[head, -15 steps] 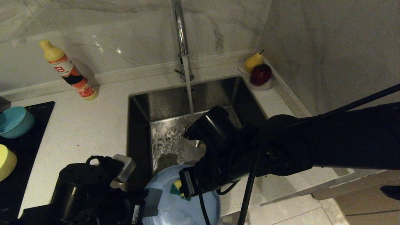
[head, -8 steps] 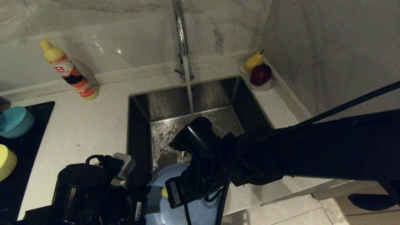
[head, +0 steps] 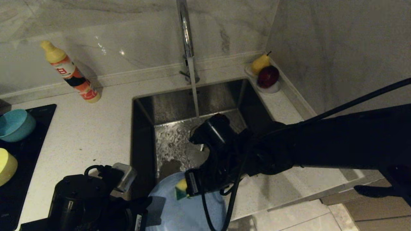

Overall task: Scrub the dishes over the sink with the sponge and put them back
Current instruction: Wipe the plate

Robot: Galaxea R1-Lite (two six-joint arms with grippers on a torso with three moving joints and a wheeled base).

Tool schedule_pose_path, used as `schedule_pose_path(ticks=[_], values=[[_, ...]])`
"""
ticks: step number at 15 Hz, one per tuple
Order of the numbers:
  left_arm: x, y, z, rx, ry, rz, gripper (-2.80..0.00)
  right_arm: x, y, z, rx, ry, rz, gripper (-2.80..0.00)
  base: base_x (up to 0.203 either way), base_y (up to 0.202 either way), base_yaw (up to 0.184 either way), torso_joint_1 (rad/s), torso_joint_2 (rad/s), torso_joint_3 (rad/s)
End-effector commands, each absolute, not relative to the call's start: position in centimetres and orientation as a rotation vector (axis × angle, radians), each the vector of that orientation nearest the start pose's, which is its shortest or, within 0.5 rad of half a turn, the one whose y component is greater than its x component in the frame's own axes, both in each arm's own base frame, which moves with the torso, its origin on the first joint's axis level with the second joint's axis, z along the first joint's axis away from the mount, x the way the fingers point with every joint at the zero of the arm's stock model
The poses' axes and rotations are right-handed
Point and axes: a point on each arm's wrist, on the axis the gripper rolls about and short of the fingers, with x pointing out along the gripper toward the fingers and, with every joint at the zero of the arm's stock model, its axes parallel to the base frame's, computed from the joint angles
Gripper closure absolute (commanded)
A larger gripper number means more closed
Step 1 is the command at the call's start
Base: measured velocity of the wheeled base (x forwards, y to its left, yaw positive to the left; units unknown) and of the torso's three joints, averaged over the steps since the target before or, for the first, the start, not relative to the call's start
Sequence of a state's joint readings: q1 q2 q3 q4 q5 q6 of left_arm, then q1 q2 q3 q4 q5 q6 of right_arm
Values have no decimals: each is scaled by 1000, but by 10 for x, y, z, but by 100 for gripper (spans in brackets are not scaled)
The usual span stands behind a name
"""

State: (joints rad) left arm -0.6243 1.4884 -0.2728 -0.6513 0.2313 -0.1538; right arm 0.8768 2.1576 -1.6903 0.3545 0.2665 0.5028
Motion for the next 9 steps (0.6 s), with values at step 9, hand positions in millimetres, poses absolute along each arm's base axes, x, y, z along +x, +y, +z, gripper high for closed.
schedule_pose_path(ticks=[9], values=[[154, -105, 107, 79, 542, -349, 0, 279, 281, 189, 197, 1115, 717, 0, 0, 0, 0, 0, 0, 0]])
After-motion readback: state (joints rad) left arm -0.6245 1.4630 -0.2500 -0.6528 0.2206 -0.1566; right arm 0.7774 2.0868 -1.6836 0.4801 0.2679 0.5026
